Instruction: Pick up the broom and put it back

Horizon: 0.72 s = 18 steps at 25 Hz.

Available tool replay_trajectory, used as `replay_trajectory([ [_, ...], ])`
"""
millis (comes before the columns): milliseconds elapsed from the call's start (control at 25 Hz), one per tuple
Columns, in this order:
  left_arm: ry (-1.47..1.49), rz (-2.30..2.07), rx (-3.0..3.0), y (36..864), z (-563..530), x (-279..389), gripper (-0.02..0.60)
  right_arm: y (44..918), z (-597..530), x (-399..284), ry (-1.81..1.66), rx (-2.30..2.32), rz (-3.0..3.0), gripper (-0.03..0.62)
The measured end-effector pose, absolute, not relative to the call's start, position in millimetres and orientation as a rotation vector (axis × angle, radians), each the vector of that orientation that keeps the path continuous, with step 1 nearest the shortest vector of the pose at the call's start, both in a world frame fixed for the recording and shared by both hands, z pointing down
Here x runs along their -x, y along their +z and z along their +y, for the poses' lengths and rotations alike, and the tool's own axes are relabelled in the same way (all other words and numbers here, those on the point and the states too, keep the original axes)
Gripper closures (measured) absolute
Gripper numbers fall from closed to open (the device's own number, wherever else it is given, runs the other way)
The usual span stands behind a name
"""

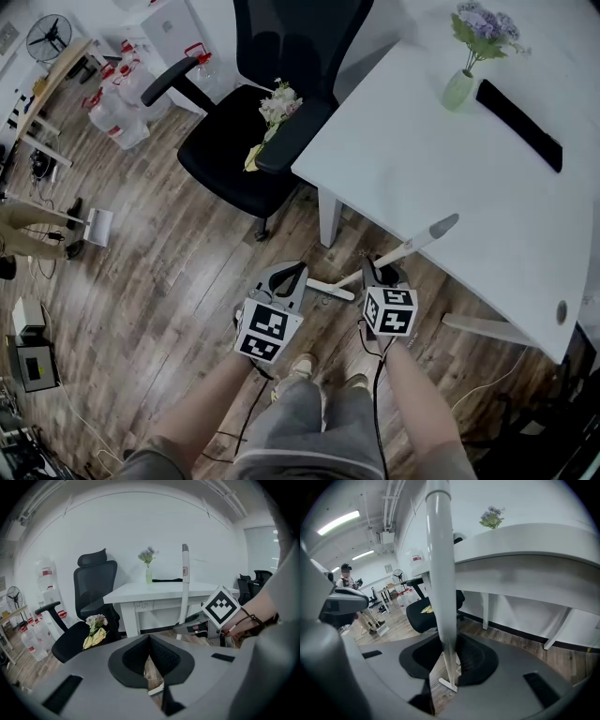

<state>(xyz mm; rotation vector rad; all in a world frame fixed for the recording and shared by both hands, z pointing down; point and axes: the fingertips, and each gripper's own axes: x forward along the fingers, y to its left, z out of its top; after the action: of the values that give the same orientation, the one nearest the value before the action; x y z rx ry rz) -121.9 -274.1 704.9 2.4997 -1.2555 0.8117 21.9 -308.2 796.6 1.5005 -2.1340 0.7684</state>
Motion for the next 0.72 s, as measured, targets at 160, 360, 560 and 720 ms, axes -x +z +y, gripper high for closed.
replay_trajectory([
  [160, 0.831, -1.276, -2.497, 705.7, -277.8, 123.2, 0.565, 804.7, -313.8, -25.6, 0.772, -1.481, -2.108, 0.485],
  [360, 0.848, -1.289, -2.475, 706.6, -276.2, 126.0, 0.565, 821.5, -306.3, -28.9, 0.889, -1.458, -2.059, 0.468],
  [560, 0.854, -1.290, -2.475, 704.2, -275.2, 128.3, 0.565, 823.3, -302.2, -31.6, 0.912, -1.462, -2.054, 0.468],
  [720, 0.868, -1.288, -2.467, 703.4, -272.3, 129.8, 0.565, 814.0, -299.2, -30.1, 0.910, -1.457, -2.069, 0.468],
])
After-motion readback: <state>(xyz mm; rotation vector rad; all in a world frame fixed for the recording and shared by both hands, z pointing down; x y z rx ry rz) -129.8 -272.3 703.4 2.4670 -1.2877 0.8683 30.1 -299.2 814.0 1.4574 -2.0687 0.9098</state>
